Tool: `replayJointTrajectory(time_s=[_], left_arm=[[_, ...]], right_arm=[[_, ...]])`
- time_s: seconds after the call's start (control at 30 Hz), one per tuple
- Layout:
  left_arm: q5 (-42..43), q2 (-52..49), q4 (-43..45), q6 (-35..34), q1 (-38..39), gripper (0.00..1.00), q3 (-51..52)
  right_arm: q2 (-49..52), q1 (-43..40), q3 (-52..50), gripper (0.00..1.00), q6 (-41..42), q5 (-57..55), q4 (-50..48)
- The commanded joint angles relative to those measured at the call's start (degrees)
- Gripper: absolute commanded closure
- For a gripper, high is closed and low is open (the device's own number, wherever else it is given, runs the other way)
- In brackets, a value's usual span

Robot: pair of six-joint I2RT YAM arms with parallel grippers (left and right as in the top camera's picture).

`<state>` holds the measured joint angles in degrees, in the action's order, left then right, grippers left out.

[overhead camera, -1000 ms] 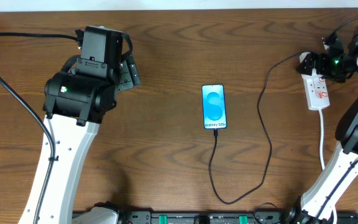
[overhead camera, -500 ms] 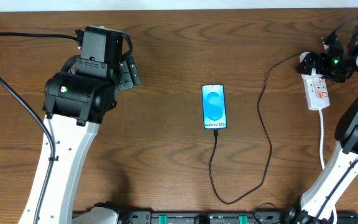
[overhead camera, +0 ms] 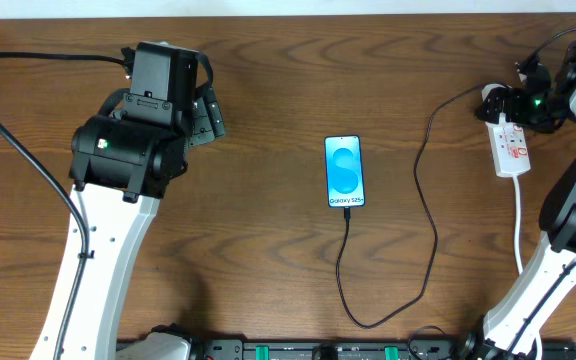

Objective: Plug charger to phone and switch on socket

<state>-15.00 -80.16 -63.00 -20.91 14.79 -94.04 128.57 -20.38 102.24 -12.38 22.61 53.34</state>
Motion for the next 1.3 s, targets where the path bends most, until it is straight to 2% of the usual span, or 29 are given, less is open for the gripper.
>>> replayJointTrajectory(time_s=[0.0, 0.87, 1.27], left_arm=[[-0.9, 0.0, -0.2, 0.5, 0.0, 0.11, 0.0], [-0.9, 0.0, -0.2, 0.5, 0.0, 0.11, 0.0], [-0.9, 0.0, -0.2, 0.5, 0.0, 0.11, 0.0]], right_arm=[[4.7, 4.7, -8.5, 0.01, 3.1, 13.2, 4.1], [4.7, 8.1, -9.6, 0.01, 4.0, 13.9, 2.1], [4.7, 5.3, 2.6, 0.01, 3.5, 4.7, 8.7]])
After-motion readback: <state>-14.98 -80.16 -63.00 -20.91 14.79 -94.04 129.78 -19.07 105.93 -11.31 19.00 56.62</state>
